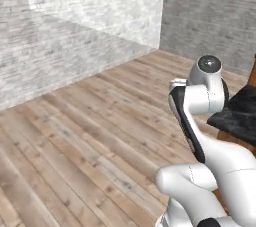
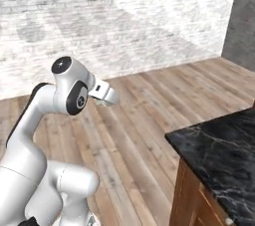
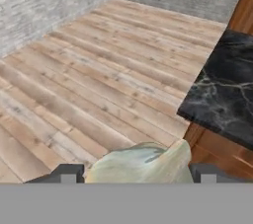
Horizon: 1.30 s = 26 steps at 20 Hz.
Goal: Take the cheese, steak, and garlic from the fridge and place them on the plate on the dining counter to create an appetizer plate.
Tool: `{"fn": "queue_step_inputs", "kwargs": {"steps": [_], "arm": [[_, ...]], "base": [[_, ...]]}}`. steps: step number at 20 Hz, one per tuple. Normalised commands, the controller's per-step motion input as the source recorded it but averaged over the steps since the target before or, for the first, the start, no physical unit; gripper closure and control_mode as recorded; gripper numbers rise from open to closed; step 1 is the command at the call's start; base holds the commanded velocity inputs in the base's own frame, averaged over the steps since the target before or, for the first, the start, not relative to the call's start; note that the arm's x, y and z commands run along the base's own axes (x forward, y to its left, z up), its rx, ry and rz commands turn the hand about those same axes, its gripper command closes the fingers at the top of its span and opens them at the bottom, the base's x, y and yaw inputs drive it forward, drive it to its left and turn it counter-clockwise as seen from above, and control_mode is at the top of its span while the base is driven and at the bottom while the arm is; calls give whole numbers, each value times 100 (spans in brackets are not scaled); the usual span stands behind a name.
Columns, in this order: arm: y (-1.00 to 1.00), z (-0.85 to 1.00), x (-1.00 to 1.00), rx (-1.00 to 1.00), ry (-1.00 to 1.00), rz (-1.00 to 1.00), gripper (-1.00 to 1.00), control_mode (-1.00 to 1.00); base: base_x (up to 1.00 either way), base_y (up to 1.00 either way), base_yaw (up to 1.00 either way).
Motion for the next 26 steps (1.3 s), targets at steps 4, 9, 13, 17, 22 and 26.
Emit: {"fn": "queue_step_inputs", "kwargs": {"steps": [4, 9, 13, 17, 22, 26], "arm": [[0, 0, 0, 0, 0, 0, 100, 100], [0, 0, 0, 0, 0, 0, 100, 100], [0, 0, 0, 0, 0, 0, 100, 100], [0, 0, 0, 0, 0, 0, 100, 100], [0, 0, 0, 0, 0, 0, 100, 100], [0, 0, 0, 0, 0, 0, 100, 100]], "base": [[100, 12, -41], [100, 26, -44], [100, 48, -46], [100, 64, -46], [100, 55, -47], [100, 44, -47]]}}
